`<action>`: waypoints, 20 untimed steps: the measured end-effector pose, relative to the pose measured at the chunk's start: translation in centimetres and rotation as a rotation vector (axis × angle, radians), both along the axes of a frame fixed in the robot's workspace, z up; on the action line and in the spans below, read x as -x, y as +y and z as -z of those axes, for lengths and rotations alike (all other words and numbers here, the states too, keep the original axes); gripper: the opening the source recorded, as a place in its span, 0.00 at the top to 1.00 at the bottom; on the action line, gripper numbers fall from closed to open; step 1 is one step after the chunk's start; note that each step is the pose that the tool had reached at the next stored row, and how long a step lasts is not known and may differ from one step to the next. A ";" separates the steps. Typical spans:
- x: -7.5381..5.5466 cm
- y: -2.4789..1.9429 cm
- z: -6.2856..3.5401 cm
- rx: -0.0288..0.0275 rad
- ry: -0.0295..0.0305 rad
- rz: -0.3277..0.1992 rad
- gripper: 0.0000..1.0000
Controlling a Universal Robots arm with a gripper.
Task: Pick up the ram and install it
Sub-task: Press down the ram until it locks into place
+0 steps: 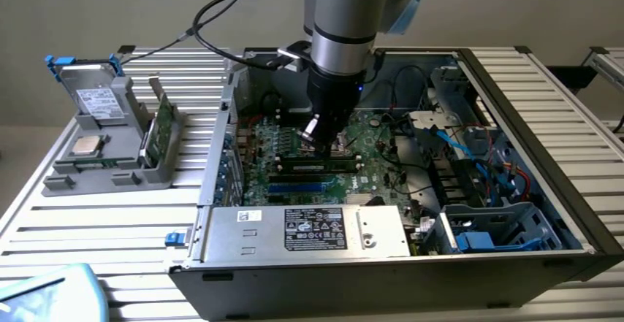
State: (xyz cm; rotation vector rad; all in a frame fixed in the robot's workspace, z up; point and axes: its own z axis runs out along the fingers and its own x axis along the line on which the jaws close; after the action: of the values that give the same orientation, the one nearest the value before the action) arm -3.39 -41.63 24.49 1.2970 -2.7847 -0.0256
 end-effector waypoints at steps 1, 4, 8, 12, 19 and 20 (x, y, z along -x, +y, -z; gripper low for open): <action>0.0 0.00 0.00 0.0002 0.0000 0.010 0.89; 0.0 0.00 0.01 0.0011 0.0000 0.041 0.89; 0.0 0.00 0.01 0.0033 -0.0001 0.081 0.89; 0.0 0.00 0.01 0.0062 -0.0001 0.120 0.89; 0.0 0.00 0.03 0.0140 -0.0004 0.186 0.89; 0.0 0.00 0.03 0.0155 -0.0004 0.196 0.89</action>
State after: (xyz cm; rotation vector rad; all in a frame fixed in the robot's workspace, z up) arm -3.39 -41.63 24.47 1.0165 -2.8946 -0.0141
